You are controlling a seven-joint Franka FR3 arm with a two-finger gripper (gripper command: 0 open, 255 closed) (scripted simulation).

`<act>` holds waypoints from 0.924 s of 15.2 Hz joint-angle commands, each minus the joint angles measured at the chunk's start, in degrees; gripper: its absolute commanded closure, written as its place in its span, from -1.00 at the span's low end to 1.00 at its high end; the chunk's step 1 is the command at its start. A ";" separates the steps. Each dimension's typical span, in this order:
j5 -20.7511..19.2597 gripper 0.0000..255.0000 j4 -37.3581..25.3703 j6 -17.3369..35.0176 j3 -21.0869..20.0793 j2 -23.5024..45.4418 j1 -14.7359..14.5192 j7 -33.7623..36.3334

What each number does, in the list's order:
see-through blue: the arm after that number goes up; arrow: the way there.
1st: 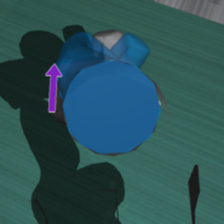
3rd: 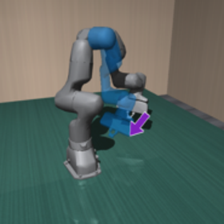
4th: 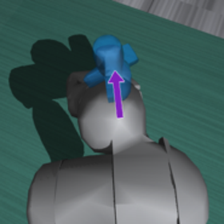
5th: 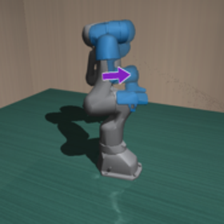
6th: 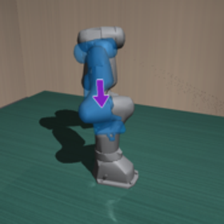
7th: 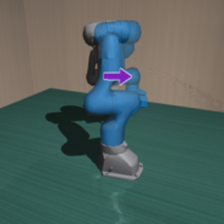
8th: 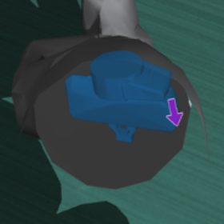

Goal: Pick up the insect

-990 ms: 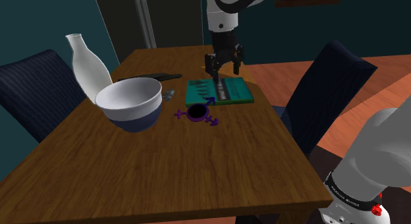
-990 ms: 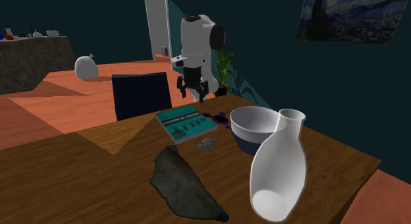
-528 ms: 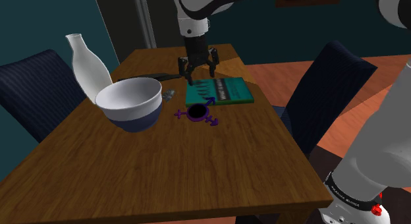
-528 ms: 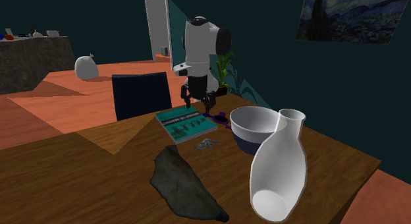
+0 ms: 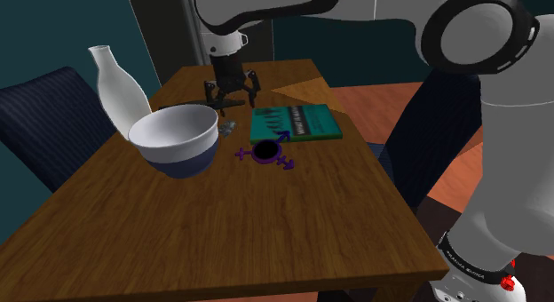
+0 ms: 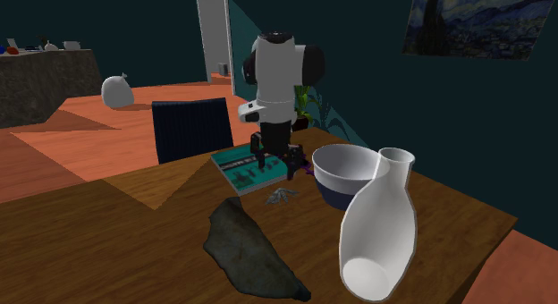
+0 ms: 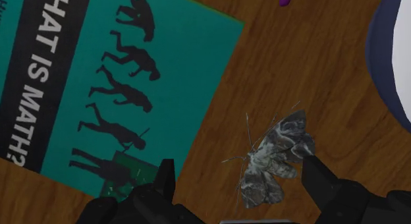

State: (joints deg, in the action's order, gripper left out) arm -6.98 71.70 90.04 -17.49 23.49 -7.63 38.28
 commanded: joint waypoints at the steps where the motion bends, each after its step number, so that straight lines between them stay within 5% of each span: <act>1: -1.24 -1.00 -8.55 -2.64 0.22 5.93 -1.82 1.47; 3: -2.40 -1.00 -18.24 -6.02 0.69 12.16 -3.89 2.27; 12: -1.92 -1.00 -8.50 1.38 0.60 9.88 -2.56 2.56; 13: -1.94 1.00 -8.72 1.27 0.61 9.99 -2.57 2.53; 14: -1.95 1.00 -8.77 1.27 0.62 10.04 -2.58 2.53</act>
State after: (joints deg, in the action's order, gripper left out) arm -8.93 62.81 91.20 -16.87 33.50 -10.21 40.80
